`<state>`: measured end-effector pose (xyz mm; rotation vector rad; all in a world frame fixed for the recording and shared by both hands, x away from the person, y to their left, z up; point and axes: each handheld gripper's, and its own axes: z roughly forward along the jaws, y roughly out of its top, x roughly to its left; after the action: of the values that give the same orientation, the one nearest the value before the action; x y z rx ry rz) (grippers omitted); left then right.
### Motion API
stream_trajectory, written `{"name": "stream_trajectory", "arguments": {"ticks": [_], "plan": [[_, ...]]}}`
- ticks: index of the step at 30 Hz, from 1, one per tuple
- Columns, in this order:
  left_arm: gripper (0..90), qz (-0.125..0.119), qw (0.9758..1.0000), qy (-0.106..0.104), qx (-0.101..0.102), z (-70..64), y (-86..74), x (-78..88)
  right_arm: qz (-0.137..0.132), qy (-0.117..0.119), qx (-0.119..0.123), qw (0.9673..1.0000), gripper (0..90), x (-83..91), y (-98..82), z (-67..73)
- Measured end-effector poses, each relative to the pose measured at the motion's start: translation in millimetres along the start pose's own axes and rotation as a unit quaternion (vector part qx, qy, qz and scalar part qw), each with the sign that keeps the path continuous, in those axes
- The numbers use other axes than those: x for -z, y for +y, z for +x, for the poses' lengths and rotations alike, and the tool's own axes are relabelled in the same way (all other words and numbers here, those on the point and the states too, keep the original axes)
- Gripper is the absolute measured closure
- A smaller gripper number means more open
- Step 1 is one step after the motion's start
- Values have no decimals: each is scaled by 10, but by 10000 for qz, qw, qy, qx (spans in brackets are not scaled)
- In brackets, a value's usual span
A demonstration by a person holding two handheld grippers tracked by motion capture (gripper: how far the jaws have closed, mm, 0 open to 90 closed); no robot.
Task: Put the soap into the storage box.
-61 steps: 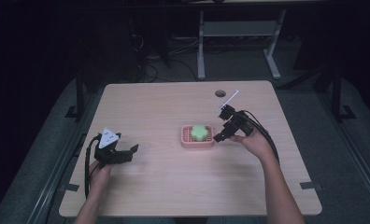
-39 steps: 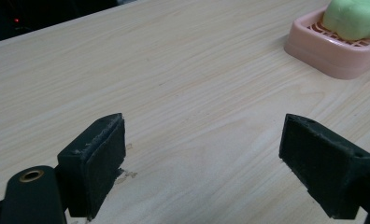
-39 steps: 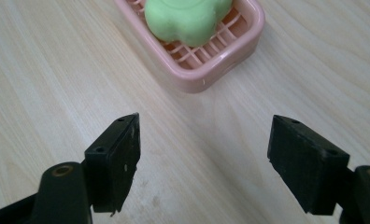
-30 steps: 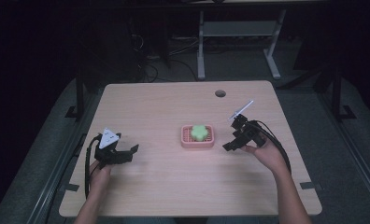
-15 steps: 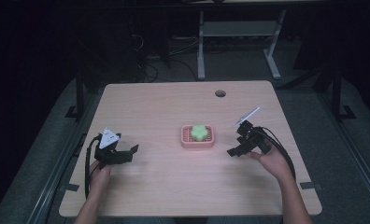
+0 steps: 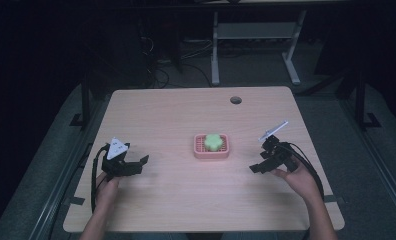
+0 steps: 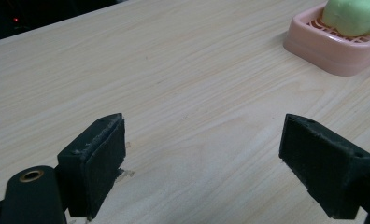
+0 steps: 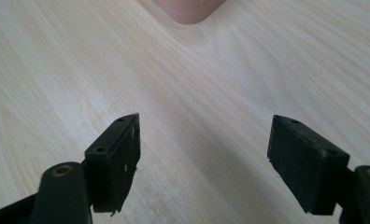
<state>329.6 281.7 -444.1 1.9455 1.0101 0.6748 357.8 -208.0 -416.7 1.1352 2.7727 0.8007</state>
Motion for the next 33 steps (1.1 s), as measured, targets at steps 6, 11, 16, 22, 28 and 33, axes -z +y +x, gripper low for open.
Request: {"name": "stream_trajectory", "arguments": {"ticks": [6, 11, 16, 22, 28, 33], "plan": [[144, 26, 10000, -13, -20, -2, 0, 0, -68, 7, -34, 10000, 251, 24, -81, 0], [143, 19, 10000, -11, -20, -7, -1, -3, -86, -1, -101, 9999, 251, 32, -151, 3], [143, 26, 10000, -6, -31, -12, -4, -6, -146, 2, -155, 9998, 251, 47, -268, -3], [143, 38, 10000, -13, -44, -8, -5, -6, -206, -12, -248, 9995, 251, 74, -391, 0], [144, 63, 10000, -5, -72, -11, -6, -7, -277, -25, -312, 9991, 251, 88, -541, -7], [144, 67, 10000, -11, -73, -12, -6, -6, -336, -43, -397, 9986, 251, 106, -665, -6]]}}
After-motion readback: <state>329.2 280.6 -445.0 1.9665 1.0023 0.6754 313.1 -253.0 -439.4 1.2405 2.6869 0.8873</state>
